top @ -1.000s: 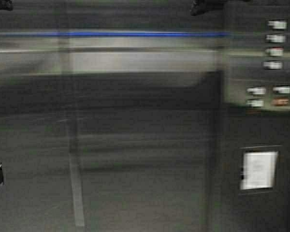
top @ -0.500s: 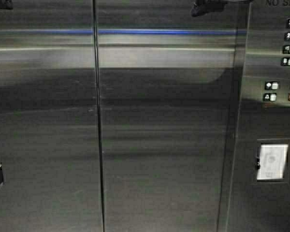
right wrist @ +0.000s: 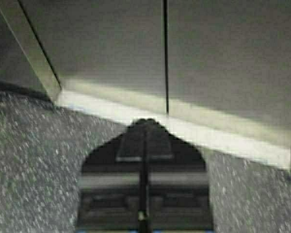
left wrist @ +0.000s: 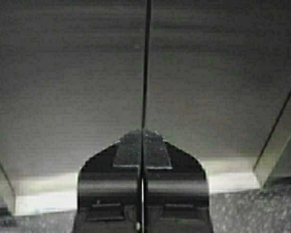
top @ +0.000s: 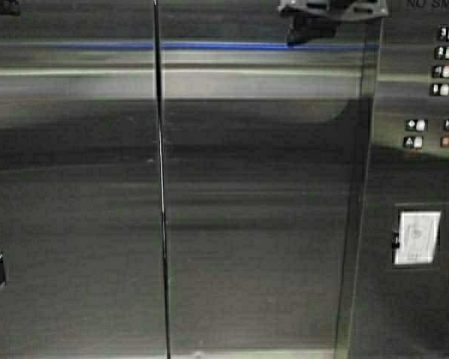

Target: Navigate to elevator, push the call button, then enter the elevator

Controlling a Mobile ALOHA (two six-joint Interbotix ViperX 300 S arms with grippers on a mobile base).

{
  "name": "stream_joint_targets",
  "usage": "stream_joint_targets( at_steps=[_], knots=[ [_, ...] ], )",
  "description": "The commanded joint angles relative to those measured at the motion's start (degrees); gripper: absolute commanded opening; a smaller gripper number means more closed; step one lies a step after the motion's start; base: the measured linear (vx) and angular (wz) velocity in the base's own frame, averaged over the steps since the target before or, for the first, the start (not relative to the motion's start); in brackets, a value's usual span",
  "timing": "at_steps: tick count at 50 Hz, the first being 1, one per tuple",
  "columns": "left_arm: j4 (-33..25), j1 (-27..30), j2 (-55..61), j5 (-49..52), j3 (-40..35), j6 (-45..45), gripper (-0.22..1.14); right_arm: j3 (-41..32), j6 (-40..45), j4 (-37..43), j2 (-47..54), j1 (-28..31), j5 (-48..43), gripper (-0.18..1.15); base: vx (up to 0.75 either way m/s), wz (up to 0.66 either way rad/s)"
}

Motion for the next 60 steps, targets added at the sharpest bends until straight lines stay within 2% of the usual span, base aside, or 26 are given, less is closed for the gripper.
stream_joint_targets(
  at_steps=[1, 60],
  knots=[
    [-0.1, 0.0, -0.6, -0.4, -1.1, -0.3, 0.02, -0.4, -0.3, 0.2, -2.5, 0.5, -0.5, 0.06, -0.07, 0.04],
    [-0.3, 0.1, 2.5, -0.4, -1.8, -0.3, 0.02, -0.3, -0.3, 0.1, -2.8, 0.7, -0.4, 0.06, -0.01, 0.01]
  ],
)
